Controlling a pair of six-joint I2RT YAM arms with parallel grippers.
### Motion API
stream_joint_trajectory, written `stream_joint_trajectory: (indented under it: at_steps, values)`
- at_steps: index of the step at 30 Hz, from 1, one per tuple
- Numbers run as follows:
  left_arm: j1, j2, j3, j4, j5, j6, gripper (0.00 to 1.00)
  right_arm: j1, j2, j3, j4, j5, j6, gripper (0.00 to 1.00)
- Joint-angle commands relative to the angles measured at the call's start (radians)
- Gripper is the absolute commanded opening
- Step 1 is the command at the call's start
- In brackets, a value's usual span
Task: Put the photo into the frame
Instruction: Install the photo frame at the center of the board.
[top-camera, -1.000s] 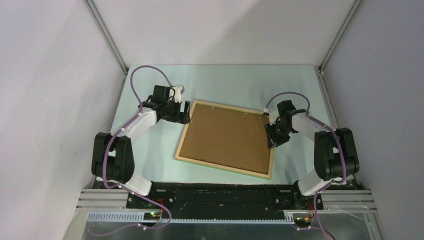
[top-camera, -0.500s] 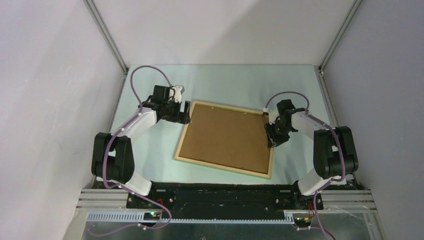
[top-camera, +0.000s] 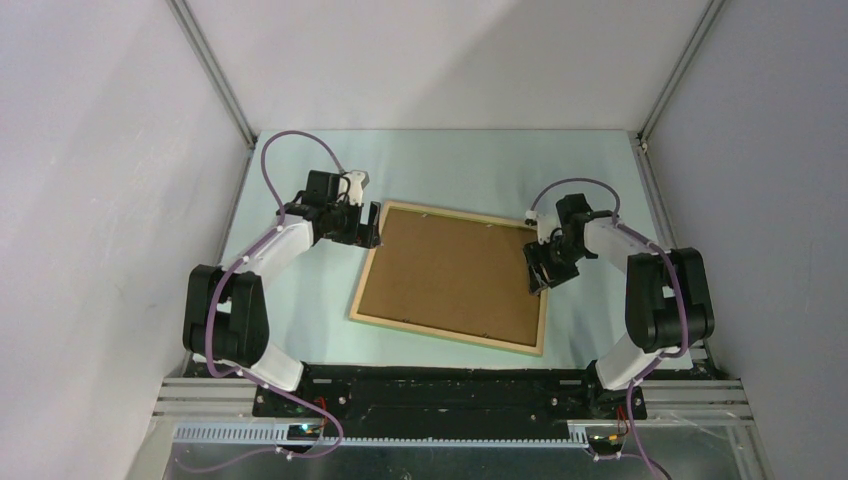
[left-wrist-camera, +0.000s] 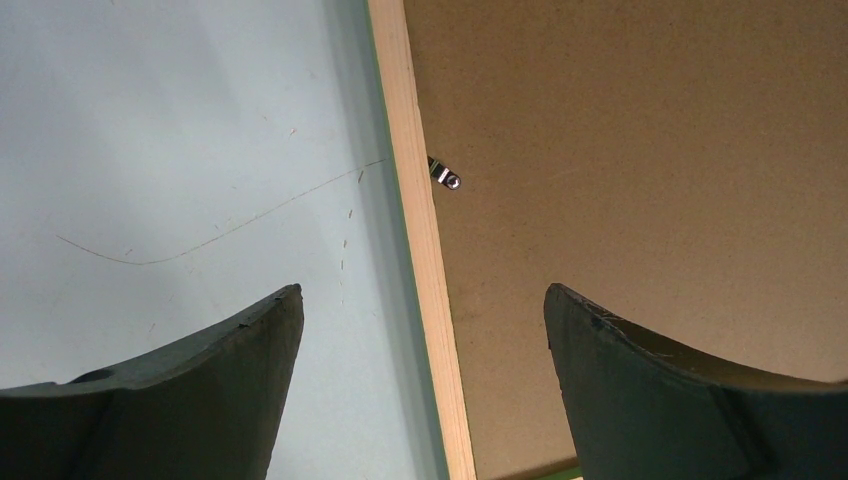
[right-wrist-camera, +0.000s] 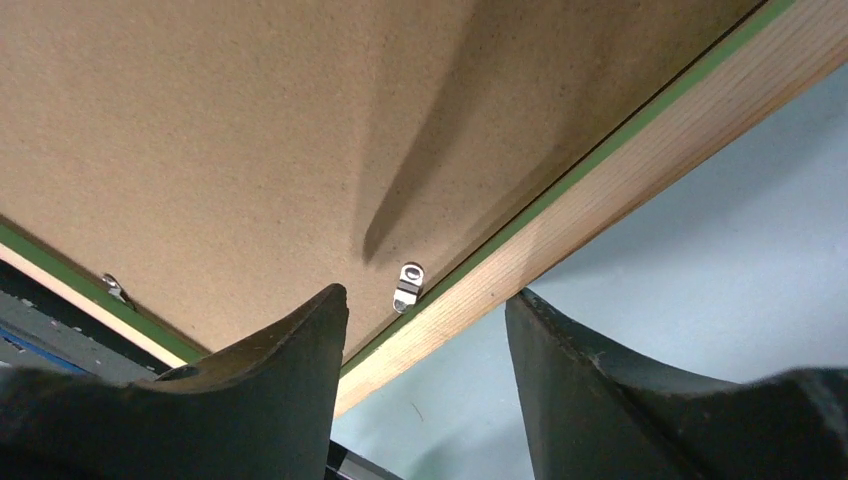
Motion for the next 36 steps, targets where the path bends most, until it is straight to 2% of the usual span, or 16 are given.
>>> stream_joint_trajectory:
  at_steps: [1,11,16,28,36]
  values:
    - [-0.002,-0.011,0.0,0.028,0.027,0.021,0.94,-0.007,0.018,0.058,-0.014,-0.037,0.024,0.64]
    - [-0.002,-0.013,0.002,0.029,0.033,0.019,0.94,-0.001,0.045,0.062,-0.032,-0.002,0.011,0.6]
    - [-0.003,-0.017,0.0,0.028,0.035,0.02,0.94,-0.002,0.048,0.062,-0.041,0.013,-0.008,0.51]
    - [-0.002,-0.013,0.003,0.028,0.045,0.018,0.94,-0.002,0.075,0.062,-0.053,0.032,-0.068,0.45]
    - [-0.003,-0.014,0.001,0.027,0.043,0.018,0.94,0.013,0.093,0.059,-0.024,0.064,-0.067,0.36]
